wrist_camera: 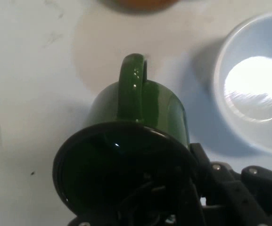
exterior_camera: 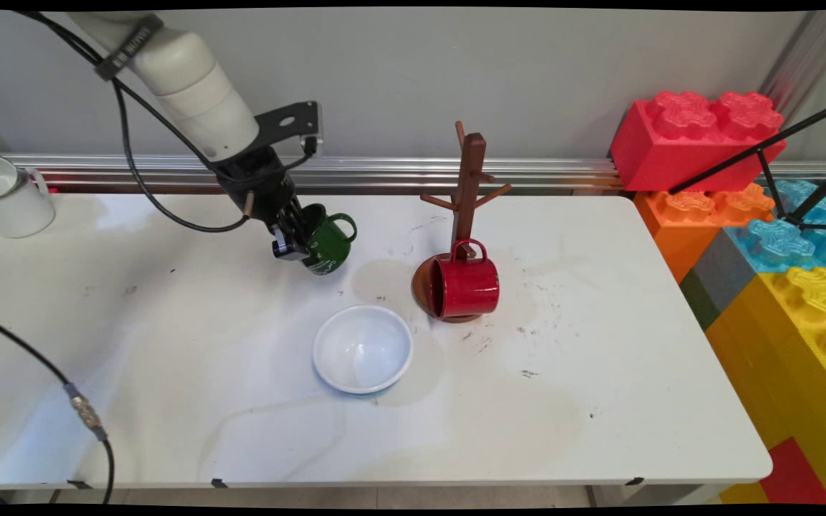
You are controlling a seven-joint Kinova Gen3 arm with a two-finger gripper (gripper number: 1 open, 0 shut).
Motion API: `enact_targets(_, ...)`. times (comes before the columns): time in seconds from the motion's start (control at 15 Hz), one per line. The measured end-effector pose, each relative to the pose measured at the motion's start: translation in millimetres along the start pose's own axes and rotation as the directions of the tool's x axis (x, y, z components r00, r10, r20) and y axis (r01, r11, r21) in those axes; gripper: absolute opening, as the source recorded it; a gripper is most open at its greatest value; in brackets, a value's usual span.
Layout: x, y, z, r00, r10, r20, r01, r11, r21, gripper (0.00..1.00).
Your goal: Place the picked object on the table
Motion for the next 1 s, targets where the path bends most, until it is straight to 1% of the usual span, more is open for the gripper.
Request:
enact_targets(0.2, 3.2, -10.2, 19.2, 0.999, -0.001, 0.045, 0.001, 1.0, 0.01, 0.0)
enact_targets(0.4, 9.8, -15.4, 37.5, 0.997, -0.002, 0.079, 0.0, 1.0, 0.02, 0.0)
enact_targets(0.67, 19.4, -18.5, 57.4, 0.994, -0.003, 0.11, -0.001, 0.999, 0.042, 0.0)
enact_targets(1.0, 24.0, -18.1, 71.7, 0.991, -0.009, 0.136, 0.0, 0.998, 0.061, 0.0)
